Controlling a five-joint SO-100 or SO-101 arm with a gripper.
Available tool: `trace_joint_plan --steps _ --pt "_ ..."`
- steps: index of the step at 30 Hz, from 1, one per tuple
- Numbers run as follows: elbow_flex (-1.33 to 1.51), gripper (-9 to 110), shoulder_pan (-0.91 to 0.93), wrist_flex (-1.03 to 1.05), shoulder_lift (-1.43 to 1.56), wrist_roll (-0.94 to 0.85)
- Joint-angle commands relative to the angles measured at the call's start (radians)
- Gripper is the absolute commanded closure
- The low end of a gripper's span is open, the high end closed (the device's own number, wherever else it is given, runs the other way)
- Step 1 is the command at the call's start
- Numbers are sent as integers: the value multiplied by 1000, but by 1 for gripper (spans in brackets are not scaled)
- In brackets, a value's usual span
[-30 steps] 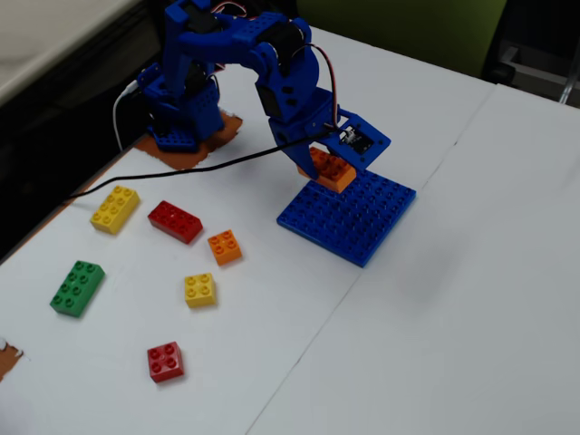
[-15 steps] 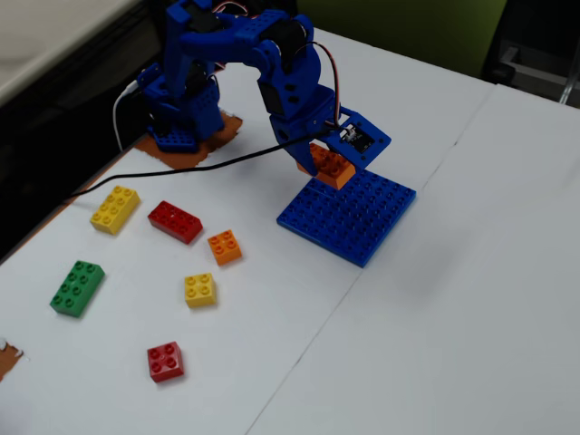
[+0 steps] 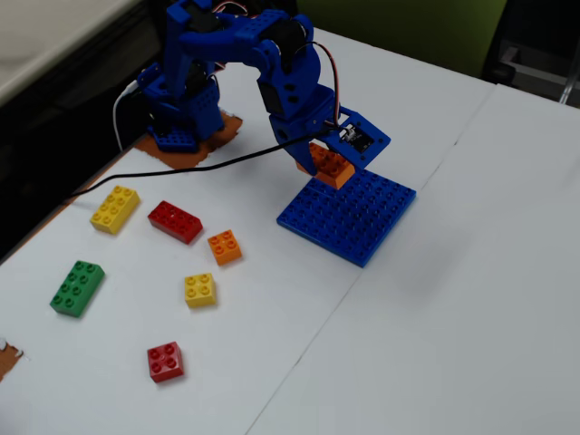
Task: Pick up the 2x4 orange block and go up the 8x8 blue block.
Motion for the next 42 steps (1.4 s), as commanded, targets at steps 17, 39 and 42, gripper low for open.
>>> trace_joint_plan --steps 17,39,42 --pt "-63 101 6 0 21 -11" --pt "-71 101 17 5 5 -21" --pt "-71 101 18 6 3 -21"
